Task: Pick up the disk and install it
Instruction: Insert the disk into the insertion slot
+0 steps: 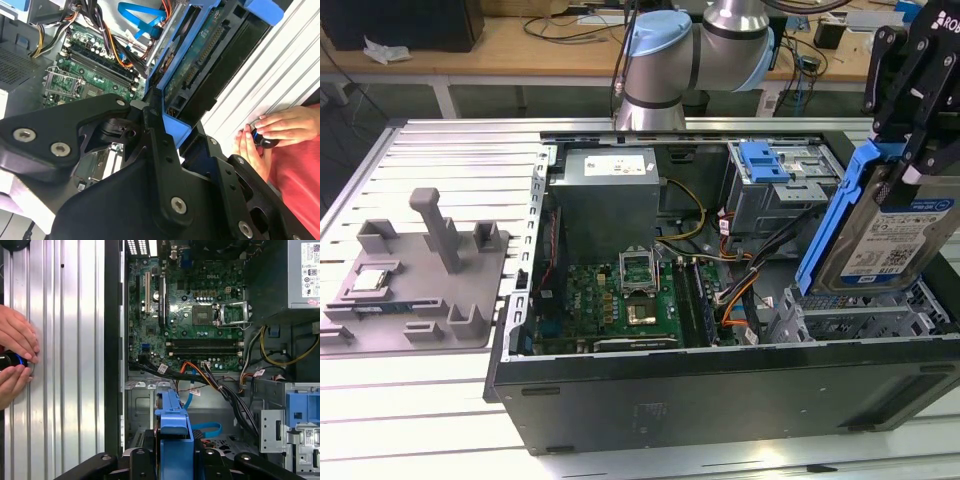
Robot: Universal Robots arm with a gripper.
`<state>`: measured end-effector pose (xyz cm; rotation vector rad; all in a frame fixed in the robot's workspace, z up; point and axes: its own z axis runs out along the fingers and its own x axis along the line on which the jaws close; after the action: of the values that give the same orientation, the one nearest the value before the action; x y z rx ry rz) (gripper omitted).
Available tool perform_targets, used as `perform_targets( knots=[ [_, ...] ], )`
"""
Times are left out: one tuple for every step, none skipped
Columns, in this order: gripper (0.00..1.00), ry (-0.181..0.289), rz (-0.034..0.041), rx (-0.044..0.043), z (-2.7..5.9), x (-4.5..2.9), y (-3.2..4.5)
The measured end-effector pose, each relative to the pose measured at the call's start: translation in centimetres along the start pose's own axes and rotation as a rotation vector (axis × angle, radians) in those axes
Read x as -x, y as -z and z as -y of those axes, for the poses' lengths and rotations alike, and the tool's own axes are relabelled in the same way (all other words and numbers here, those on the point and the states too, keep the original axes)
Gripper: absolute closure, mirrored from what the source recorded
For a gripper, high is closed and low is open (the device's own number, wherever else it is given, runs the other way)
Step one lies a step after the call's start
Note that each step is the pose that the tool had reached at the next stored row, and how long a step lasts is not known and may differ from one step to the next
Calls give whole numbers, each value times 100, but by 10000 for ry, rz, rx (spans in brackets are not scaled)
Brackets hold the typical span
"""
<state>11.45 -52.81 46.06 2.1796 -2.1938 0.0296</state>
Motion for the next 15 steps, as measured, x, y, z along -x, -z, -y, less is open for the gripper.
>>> perform_targets(
  knots=[
    [64,0,-1,0,0,0,-5],
    [64,0,0,0,0,-1,-8],
    [64,0,0,0,0,-1,-13],
    [64,0,-1,0,0,-1,-16],
    [64,0,0,0,1,-1,-23],
    [64,0,-1,0,1,-1,-28],
    [64,0,0,0,1,-1,-40],
    [64,0,0,0,1,-1,-44],
    [64,0,0,0,1,-1,-48],
    [64,0,0,0,1,-1,-56],
    [64,0,0,0,1,-1,-61],
    [64,0,0,0,1,-1,-64],
    [64,0,-1,0,1,-1,-71],
    [64,0,0,0,2,0,-77],
    [64,0,0,0,2,0,-85]
  ],
)
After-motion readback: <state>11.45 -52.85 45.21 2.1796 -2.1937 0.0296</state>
